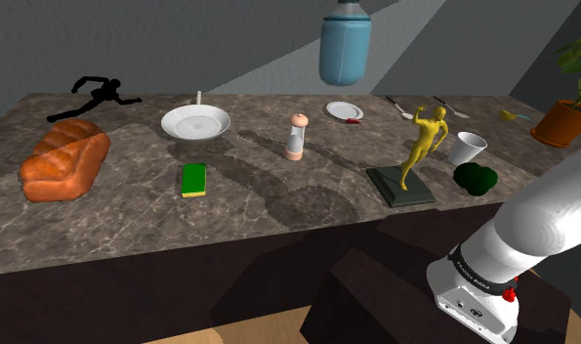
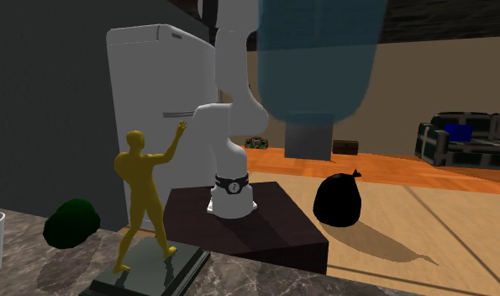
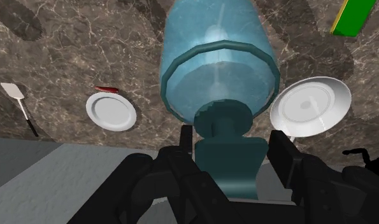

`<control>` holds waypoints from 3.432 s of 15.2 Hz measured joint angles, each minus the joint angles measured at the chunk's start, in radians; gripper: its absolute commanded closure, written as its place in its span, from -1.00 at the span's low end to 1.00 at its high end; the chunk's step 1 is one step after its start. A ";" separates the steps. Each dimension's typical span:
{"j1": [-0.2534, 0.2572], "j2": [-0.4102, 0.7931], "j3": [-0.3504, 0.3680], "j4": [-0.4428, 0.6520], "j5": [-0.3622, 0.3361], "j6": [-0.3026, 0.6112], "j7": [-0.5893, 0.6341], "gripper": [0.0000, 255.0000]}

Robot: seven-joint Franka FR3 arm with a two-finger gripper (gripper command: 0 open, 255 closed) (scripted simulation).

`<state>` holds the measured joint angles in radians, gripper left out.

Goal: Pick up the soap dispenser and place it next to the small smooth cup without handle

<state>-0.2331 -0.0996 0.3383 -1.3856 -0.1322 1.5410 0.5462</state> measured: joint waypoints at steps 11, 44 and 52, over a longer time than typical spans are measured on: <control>-0.094 -0.169 -0.193 -0.305 0.083 0.169 -0.268 1.00; -0.366 0.180 -0.689 -0.263 0.307 0.446 -1.081 1.00; -0.369 0.197 -0.690 -0.350 0.325 0.546 -1.109 1.00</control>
<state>-0.6021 0.0979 -0.3517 -1.7354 0.1925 2.0870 -0.5628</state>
